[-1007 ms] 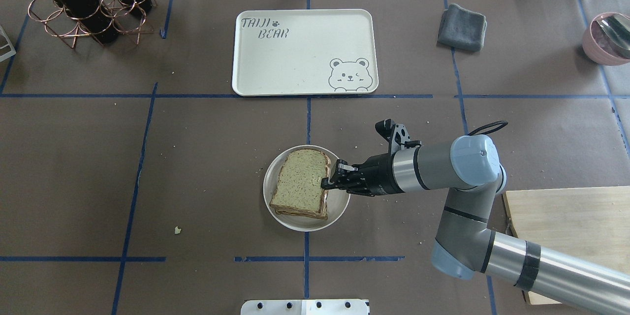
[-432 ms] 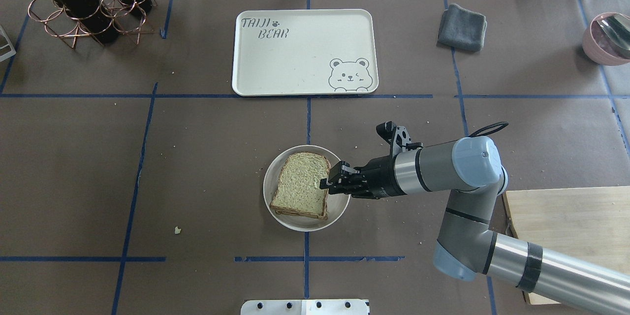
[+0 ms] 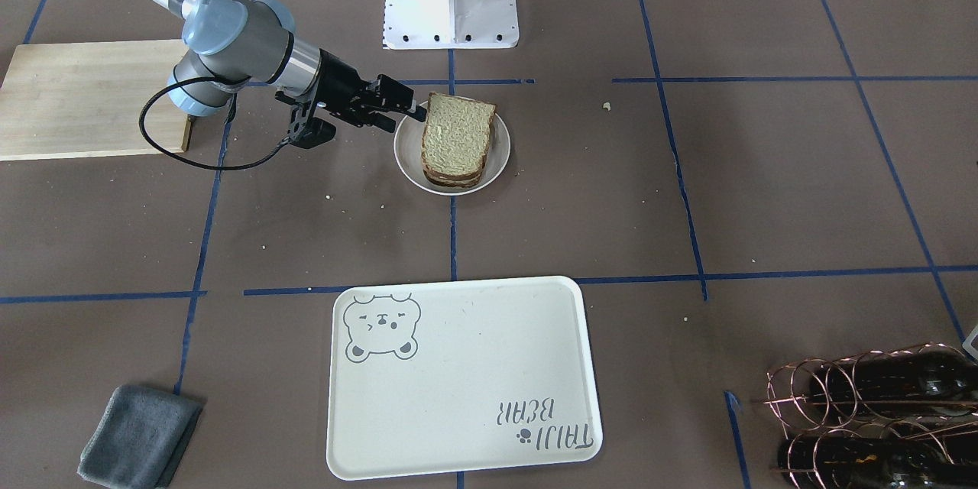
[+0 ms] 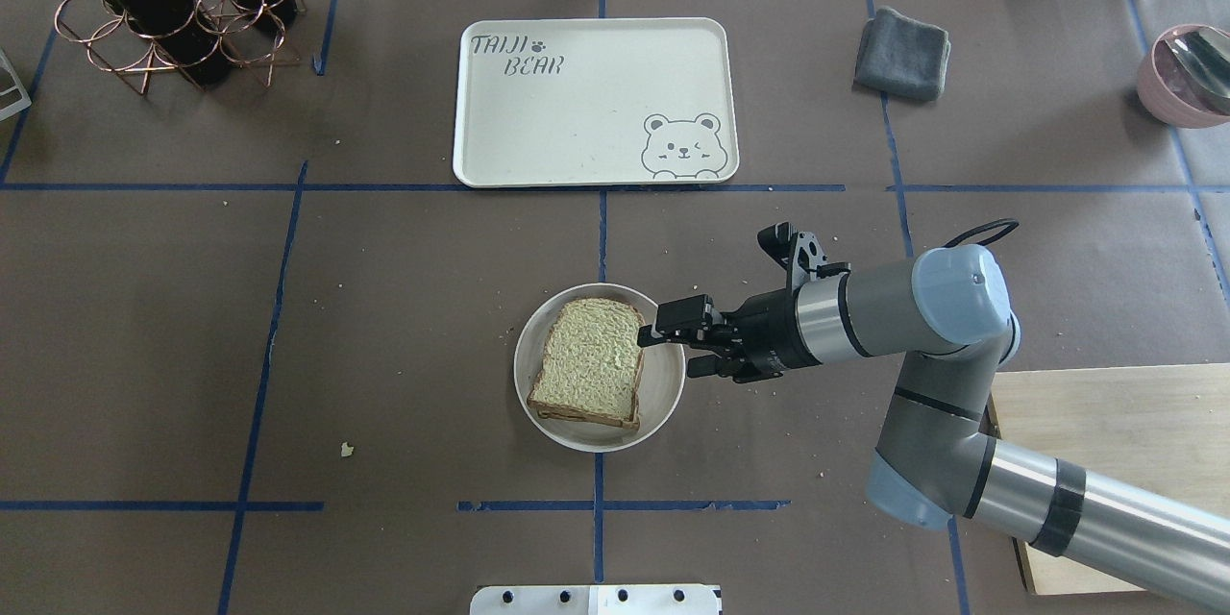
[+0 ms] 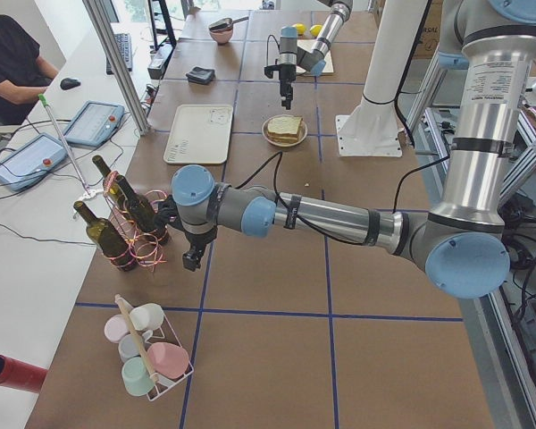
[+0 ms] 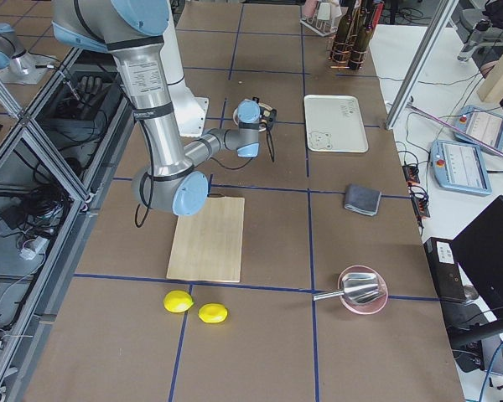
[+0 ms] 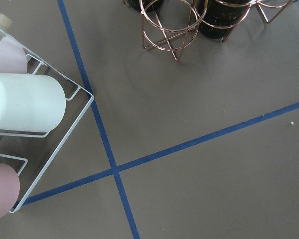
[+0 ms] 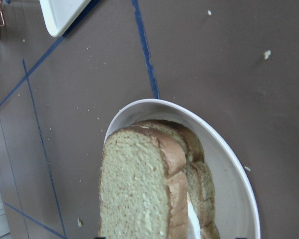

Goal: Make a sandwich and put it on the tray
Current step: 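Raise the right gripper away while the left arm reaches toward the plate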

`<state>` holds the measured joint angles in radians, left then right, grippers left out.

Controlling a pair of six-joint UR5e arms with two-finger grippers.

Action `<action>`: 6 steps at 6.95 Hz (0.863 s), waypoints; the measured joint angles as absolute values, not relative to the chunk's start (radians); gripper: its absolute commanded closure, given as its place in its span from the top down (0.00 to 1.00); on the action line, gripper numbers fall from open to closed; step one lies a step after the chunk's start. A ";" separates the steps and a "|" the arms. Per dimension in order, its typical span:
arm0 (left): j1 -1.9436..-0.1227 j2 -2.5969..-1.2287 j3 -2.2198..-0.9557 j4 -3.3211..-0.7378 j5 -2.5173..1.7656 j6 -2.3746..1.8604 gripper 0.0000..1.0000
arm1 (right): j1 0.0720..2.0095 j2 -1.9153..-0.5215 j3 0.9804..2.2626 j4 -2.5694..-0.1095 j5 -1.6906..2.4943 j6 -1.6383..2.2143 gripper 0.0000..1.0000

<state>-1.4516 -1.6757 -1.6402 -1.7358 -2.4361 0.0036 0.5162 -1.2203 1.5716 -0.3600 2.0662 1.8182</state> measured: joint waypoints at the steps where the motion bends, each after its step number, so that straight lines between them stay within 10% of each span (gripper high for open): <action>1: -1.382 -1.677 -1.656 -1.836 -2.455 -0.130 1.00 | 0.602 -1.234 1.581 -0.410 2.155 1.818 1.00; 6: -0.938 -1.805 -1.769 -2.213 -2.364 -1.058 0.98 | 0.863 -1.249 1.636 -0.868 2.309 1.472 1.00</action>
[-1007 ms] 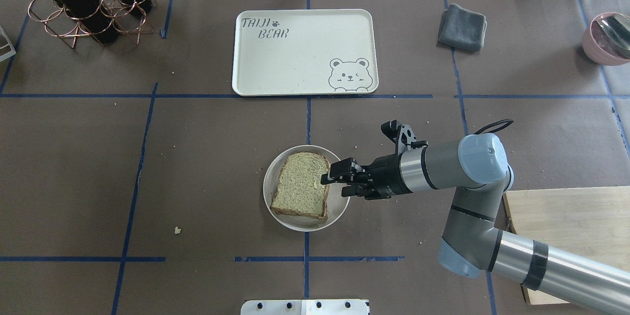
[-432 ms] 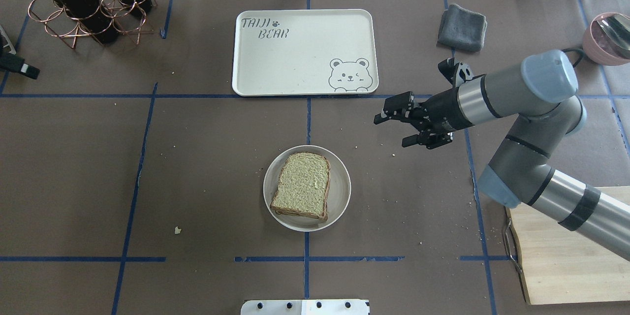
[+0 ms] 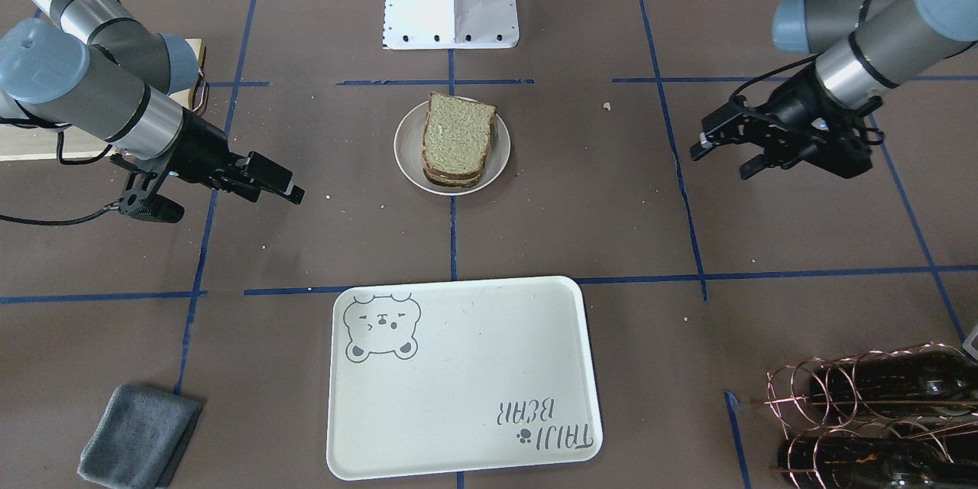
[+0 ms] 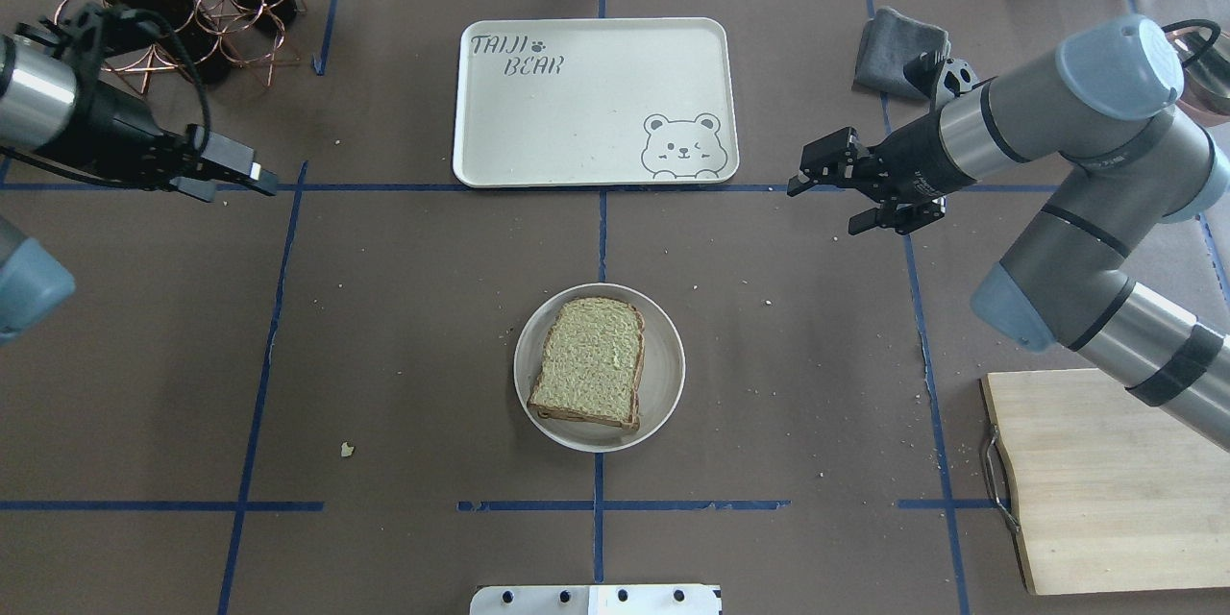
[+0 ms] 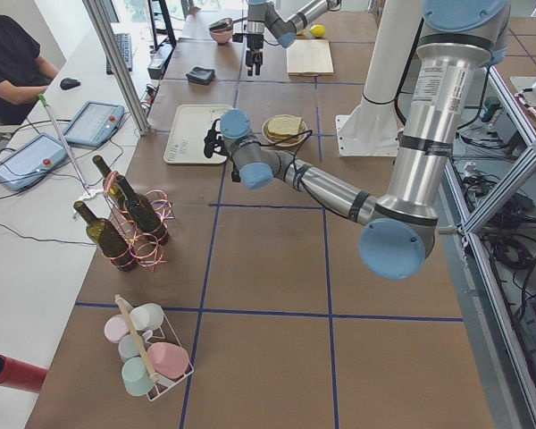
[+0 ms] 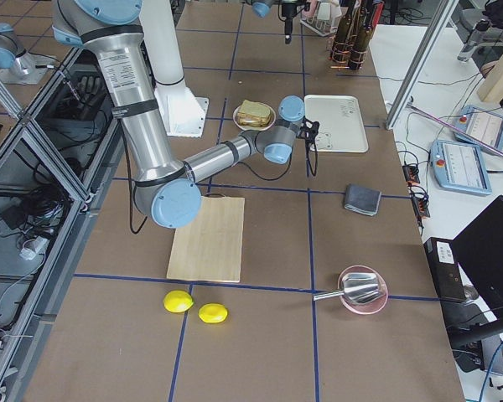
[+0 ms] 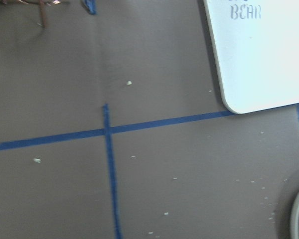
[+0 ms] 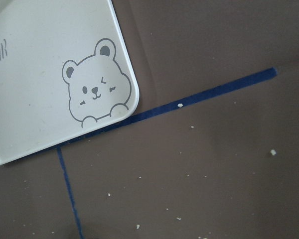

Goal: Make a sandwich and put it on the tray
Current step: 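Raise the right gripper away while the left arm reaches toward the plate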

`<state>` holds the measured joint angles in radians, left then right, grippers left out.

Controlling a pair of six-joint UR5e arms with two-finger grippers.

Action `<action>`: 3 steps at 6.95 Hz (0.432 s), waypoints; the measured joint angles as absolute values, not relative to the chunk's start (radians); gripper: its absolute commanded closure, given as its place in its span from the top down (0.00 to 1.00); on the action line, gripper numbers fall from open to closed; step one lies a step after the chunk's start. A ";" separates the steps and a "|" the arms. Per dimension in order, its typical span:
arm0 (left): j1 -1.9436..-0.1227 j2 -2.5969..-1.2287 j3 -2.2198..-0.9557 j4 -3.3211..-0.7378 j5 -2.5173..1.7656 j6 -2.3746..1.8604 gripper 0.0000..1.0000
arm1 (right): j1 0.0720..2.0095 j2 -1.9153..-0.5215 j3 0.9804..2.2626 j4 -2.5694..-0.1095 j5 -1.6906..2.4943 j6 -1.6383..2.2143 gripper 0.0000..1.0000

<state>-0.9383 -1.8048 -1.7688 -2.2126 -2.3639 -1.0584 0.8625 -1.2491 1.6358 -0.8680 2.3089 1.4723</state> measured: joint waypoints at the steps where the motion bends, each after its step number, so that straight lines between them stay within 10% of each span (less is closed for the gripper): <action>1: -0.858 -1.843 -1.772 -2.214 -2.302 -1.131 0.97 | 0.876 -1.253 1.681 -1.015 2.299 1.332 1.00; 3: -0.725 -1.930 -1.773 -2.121 -2.194 -1.208 0.93 | 0.902 -1.286 1.789 -1.277 2.273 1.048 1.00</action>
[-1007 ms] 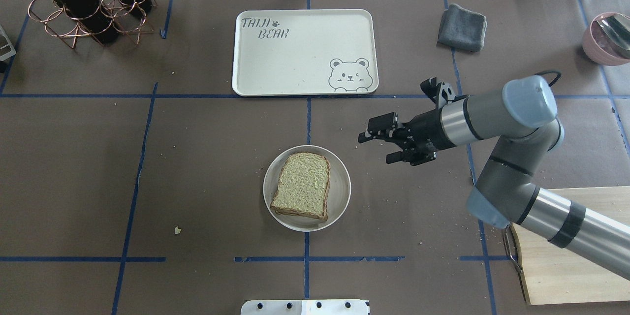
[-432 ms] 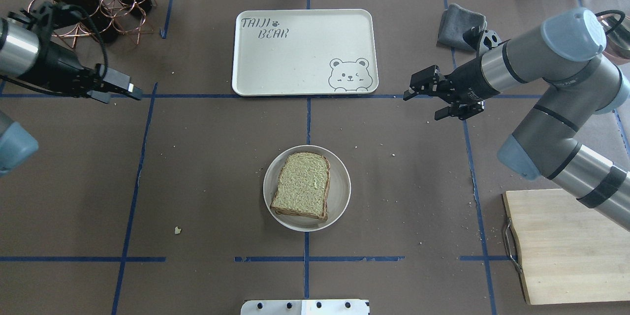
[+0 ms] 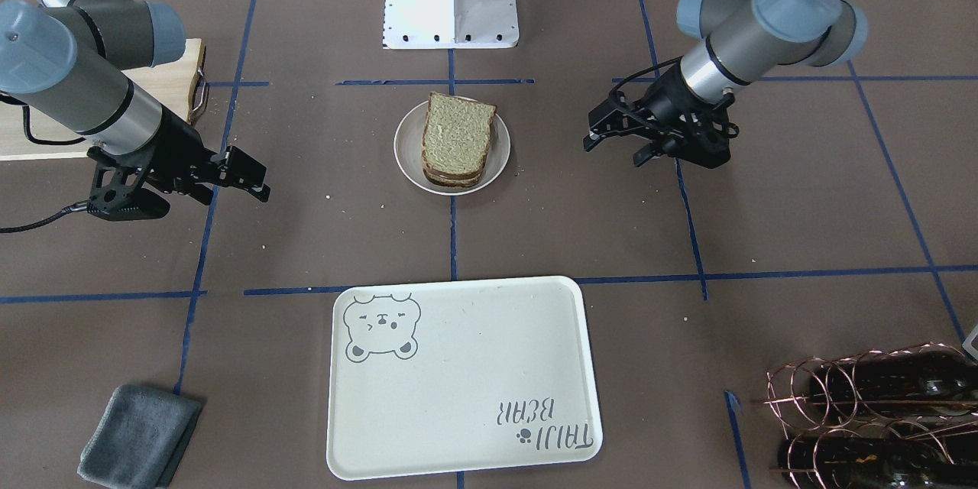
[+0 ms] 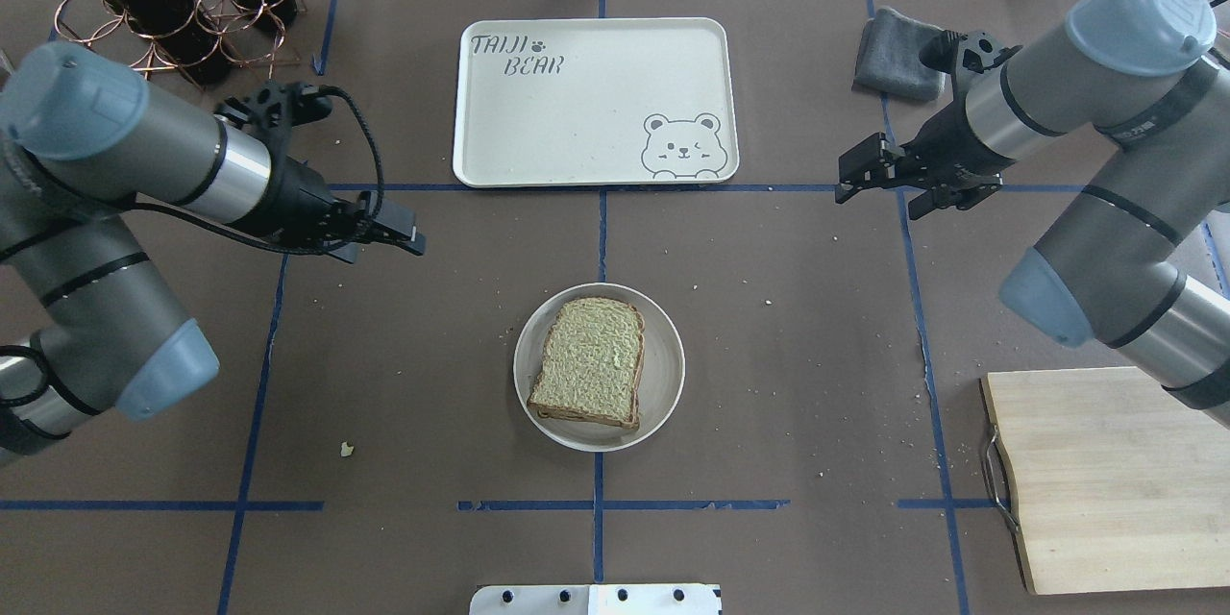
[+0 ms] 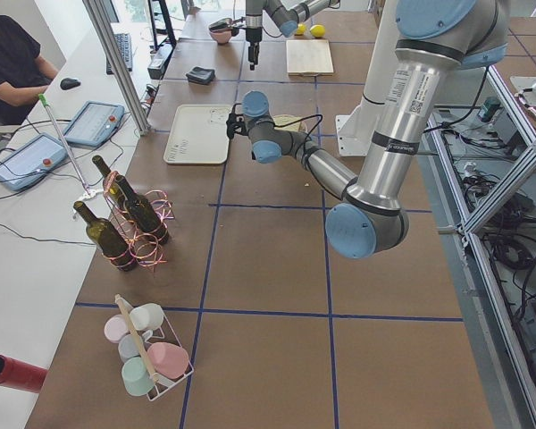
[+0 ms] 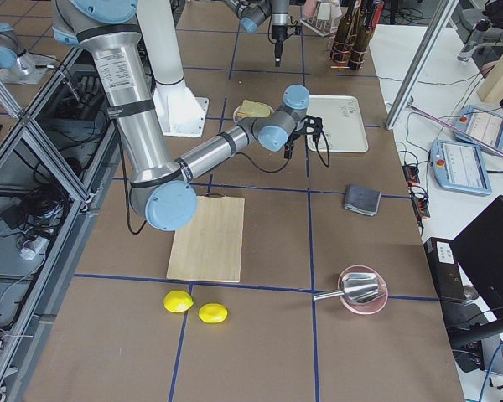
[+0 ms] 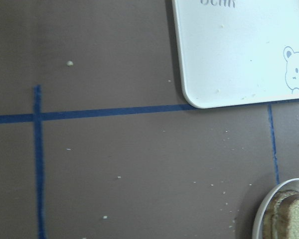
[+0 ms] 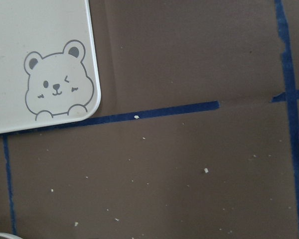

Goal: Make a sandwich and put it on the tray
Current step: 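Raise the right gripper away while the left arm reaches toward the plate, then grasp the rim of the white plate with the left gripper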

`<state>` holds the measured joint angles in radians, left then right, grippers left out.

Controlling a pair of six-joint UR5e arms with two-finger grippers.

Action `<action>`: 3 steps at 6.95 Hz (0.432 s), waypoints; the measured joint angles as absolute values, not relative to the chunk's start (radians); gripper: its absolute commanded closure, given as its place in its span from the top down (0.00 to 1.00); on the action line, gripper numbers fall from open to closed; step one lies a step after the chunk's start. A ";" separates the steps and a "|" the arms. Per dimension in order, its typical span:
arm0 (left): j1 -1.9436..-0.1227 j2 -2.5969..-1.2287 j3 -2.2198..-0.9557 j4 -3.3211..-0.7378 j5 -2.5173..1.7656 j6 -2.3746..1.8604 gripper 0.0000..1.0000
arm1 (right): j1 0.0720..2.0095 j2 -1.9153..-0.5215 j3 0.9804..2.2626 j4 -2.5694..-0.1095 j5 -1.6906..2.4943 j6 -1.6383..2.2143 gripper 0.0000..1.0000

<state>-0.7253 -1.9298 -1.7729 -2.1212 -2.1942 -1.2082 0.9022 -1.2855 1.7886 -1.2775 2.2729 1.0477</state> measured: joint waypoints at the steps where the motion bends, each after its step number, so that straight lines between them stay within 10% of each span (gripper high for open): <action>1: -0.653 -1.971 -1.770 -2.052 -2.106 -1.225 0.85 | 0.924 -1.325 1.830 -1.346 2.268 0.926 1.00; 3: -0.519 -2.026 -1.741 -1.996 -1.983 -1.289 0.59 | 0.957 -1.395 1.864 -1.384 2.268 0.805 1.00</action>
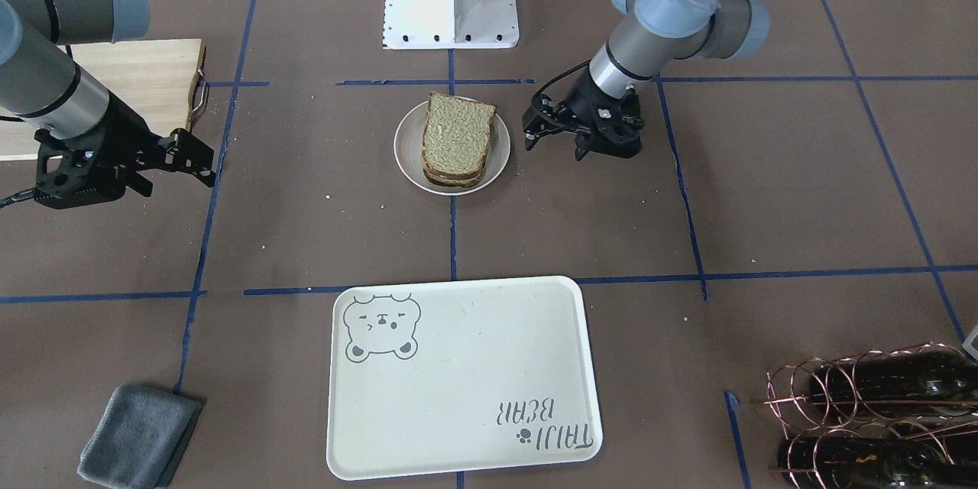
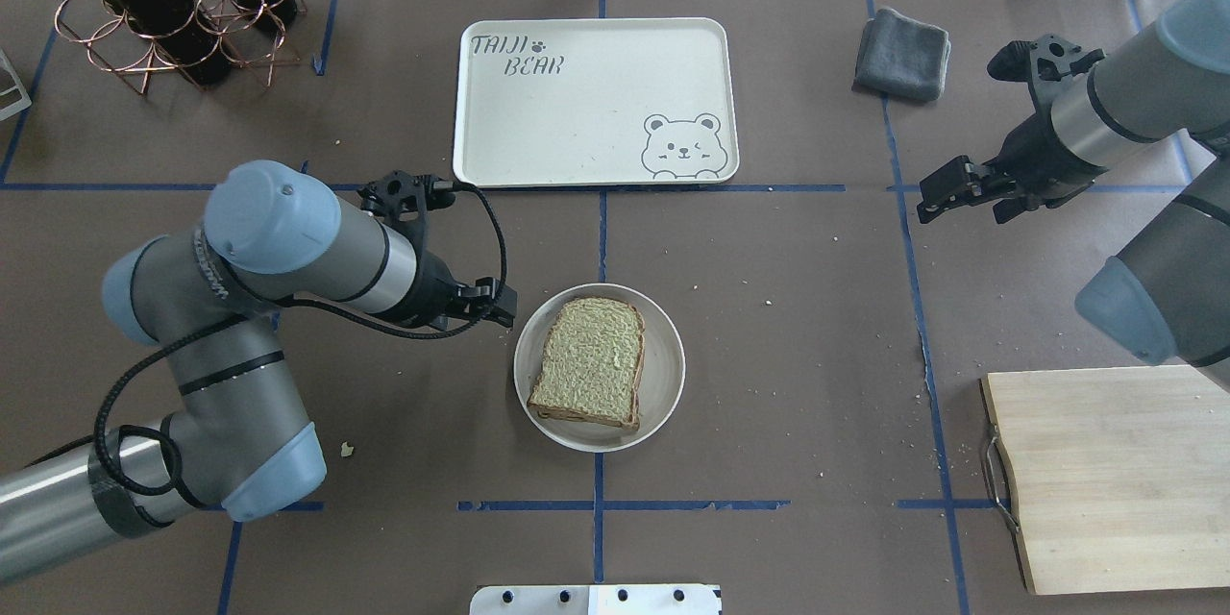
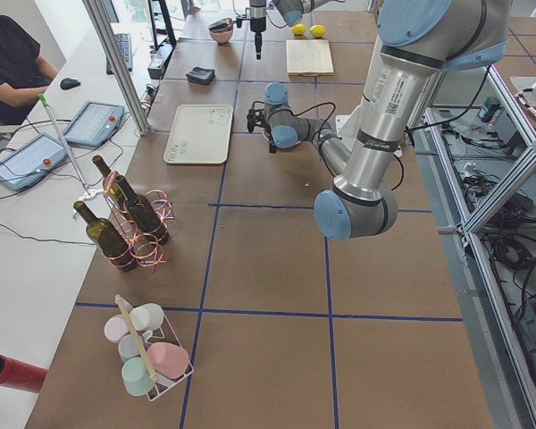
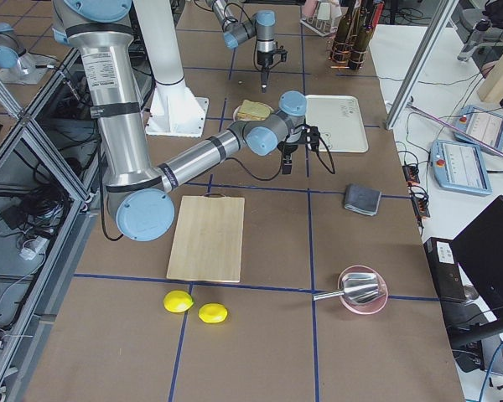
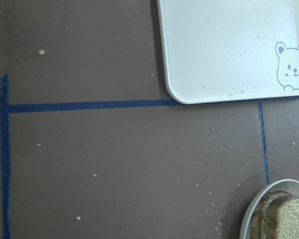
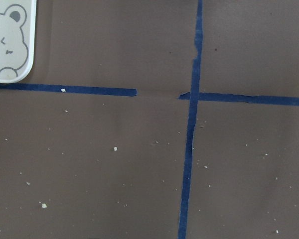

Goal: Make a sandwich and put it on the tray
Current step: 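Grasp the rim of the white plate with the left gripper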

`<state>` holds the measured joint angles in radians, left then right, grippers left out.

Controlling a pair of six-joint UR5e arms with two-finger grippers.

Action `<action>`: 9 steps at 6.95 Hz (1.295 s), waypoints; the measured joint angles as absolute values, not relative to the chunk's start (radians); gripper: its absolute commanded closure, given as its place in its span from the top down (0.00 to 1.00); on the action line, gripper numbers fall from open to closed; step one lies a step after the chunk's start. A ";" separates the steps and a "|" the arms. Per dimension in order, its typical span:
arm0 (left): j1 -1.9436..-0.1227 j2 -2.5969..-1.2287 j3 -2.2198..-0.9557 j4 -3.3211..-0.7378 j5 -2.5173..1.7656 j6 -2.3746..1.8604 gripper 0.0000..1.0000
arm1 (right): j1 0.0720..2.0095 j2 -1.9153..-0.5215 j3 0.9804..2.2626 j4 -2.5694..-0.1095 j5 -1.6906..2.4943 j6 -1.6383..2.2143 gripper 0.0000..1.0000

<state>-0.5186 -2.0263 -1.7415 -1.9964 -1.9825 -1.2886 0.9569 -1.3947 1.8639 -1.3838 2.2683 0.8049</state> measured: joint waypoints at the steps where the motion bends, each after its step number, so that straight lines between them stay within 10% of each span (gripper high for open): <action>1: -0.492 -2.039 -1.731 -1.985 -1.967 -1.306 0.48 | 0.960 -1.407 1.866 -1.386 2.269 0.792 1.00; 9: -0.446 -2.090 -1.654 -1.989 -1.962 -1.316 0.36 | 0.959 -1.434 1.870 -1.376 2.277 0.785 1.00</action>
<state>-0.4455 -2.0905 -1.6544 -1.9892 -1.9619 -1.3158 0.9592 -1.4342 1.8699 -1.3760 2.2767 0.7854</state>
